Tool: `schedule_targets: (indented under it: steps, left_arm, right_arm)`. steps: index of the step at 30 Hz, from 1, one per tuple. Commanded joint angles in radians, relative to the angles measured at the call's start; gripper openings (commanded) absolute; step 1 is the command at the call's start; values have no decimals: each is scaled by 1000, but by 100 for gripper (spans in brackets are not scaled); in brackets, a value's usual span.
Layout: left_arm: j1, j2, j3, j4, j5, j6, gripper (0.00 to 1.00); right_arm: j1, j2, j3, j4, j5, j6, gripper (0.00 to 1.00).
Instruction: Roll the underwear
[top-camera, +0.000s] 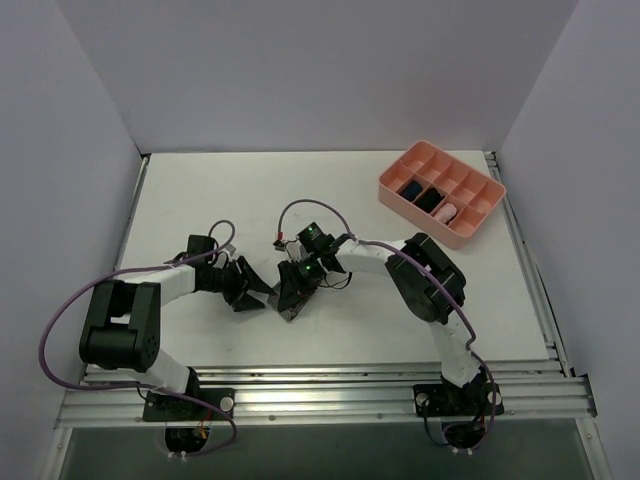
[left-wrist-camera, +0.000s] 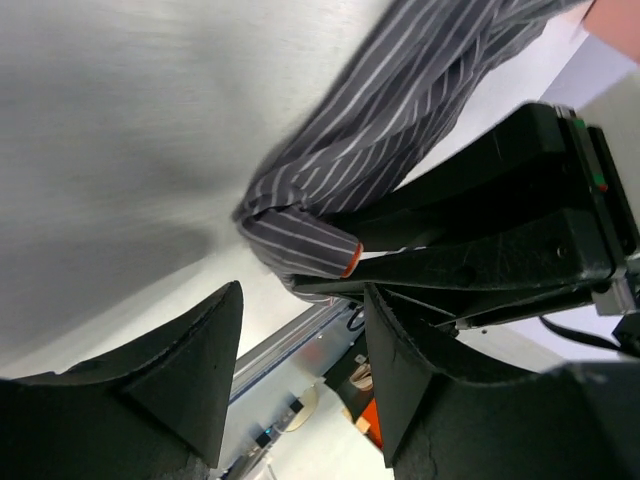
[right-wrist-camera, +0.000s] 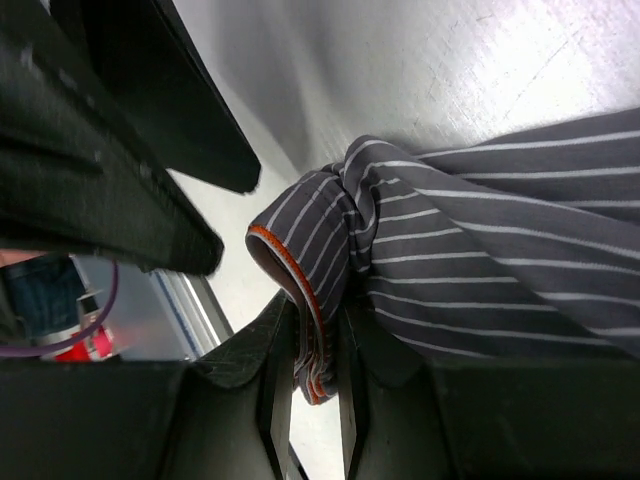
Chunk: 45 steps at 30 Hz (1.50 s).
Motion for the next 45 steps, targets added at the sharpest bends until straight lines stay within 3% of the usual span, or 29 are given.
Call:
schedule_targets:
  steps: [1,9,20,30,45]
  left_arm:
    - [-45,28,18,115,-4,-27,60]
    - [-77,48,-45,229,-50,-97,60]
    - [-110,54,-57,260,-136,-142,59]
    - [-122,-122,-106,241,-242,-175,59]
    - [-156,19,-155,448,-237,-237,59]
  right_arm:
    - [-25,63,-24,5,2,29,0]
    - [-75,104,-33,42,-58,68,0]
    - [-97,129,-49,111,-135,134,0]
    - [-126,146,-78,175,-163,200,0]
    - [-135,160,-67,195,-184,260,0]
